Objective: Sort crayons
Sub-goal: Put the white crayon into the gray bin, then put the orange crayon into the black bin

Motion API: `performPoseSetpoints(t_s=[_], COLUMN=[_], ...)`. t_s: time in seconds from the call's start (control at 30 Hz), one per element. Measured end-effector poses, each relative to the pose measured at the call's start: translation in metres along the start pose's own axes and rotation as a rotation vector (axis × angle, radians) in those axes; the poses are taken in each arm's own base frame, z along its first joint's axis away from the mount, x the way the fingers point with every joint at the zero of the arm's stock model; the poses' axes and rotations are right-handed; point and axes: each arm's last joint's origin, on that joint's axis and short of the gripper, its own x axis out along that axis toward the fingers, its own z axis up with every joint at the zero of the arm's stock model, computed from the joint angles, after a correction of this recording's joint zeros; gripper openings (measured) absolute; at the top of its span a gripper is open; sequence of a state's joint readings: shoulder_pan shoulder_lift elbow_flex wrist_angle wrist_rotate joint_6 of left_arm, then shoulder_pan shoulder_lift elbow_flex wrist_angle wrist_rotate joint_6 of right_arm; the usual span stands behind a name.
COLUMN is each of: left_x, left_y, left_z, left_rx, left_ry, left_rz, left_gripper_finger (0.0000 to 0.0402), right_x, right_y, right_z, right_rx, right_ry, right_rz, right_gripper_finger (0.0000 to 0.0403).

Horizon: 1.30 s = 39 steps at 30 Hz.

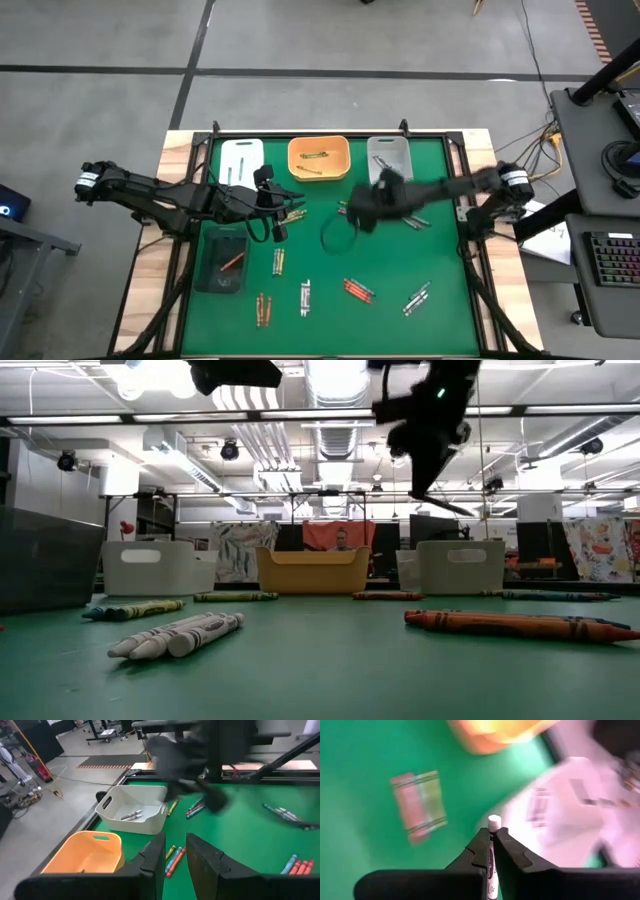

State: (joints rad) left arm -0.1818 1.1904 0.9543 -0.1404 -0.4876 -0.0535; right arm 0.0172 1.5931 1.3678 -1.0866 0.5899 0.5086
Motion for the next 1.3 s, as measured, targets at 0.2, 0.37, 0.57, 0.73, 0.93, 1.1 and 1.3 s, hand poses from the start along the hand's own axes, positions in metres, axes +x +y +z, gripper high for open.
performPoseSetpoints(t_s=[0.2, 0.37, 0.57, 0.73, 0.93, 1.1, 1.3], left_x=[0.0, 0.0, 0.0, 0.0, 0.0, 0.0, 0.0], left_y=[0.0, 0.0, 0.0, 0.0, 0.0, 0.0, -0.004], left_z=[0.0, 0.0, 0.001, 0.0, 0.0, -0.002, -0.006], left_rx=[-0.041, -0.069, -0.115, -0.12, -0.17, -0.242, -0.332], left_ry=[0.002, -0.002, -0.006, -0.006, -0.005, 0.018, 0.051], left_rz=[0.0, 0.0, 0.0, 0.0, 0.0, 0.001, -0.003], left_gripper_finger=[0.0059, 0.0059, 0.0059, 0.0059, 0.0059, 0.0059, 0.0059], right_x=[0.05, 0.086, 0.12, 0.127, 0.126, 0.119, 0.085], right_y=[-0.081, -0.121, -0.13, -0.128, -0.129, -0.125, -0.098], right_z=[0.023, 0.028, 0.03, 0.034, 0.037, 0.041, 0.047], right_rx=[0.251, 0.386, 0.396, 0.383, 0.351, 0.323, 0.282], right_ry=[0.107, 0.153, 0.106, 0.086, 0.067, 0.044, -0.068], right_rz=[-0.137, -0.134, -0.106, -0.066, -0.072, -0.054, 0.005], right_gripper_finger=[0.0011, 0.0011, 0.0016, 0.0048, 0.0056, 0.0056, 0.0057])
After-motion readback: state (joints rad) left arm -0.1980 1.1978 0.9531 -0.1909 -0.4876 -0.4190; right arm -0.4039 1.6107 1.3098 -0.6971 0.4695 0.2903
